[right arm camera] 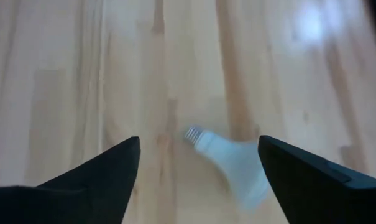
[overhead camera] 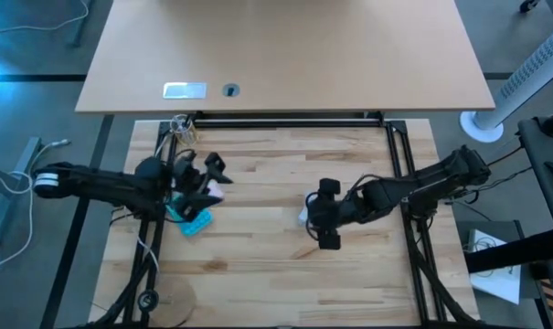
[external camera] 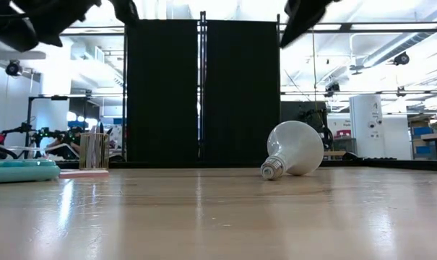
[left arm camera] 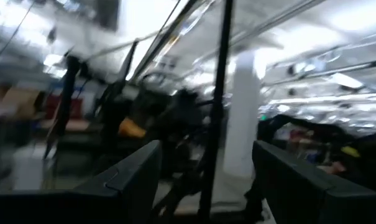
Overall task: Screw lightbulb
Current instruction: Insert the lightbulb into the lamp
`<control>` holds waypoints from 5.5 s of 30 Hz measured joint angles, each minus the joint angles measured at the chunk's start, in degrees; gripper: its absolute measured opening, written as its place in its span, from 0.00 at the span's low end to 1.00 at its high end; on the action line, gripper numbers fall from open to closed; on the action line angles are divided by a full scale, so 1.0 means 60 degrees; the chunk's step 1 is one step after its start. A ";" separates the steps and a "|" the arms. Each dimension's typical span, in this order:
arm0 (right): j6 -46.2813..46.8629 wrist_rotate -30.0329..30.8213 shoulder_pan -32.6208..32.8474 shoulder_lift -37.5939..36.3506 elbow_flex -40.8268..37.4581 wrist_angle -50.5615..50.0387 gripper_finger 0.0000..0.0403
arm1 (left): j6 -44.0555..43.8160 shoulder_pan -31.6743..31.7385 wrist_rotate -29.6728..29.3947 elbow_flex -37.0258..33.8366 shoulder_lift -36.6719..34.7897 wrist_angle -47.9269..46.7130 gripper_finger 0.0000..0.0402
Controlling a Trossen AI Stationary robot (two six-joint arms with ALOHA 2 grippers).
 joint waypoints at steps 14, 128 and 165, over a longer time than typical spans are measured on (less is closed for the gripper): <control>-0.0519 -0.0049 -0.0162 0.0004 -0.1539 0.3610 0.87 | 0.0560 0.0006 -0.3750 0.5571 0.0302 -1.4343 0.61; -0.1919 0.0020 0.0450 -0.0459 -0.2469 0.4080 0.86 | -0.5374 -0.6672 0.8982 0.7705 0.8900 -2.3445 0.66; -0.2072 0.0020 -0.0061 -0.0459 -0.2473 0.4847 0.86 | -0.4320 -0.7475 0.9035 0.7571 0.8692 -2.3493 0.33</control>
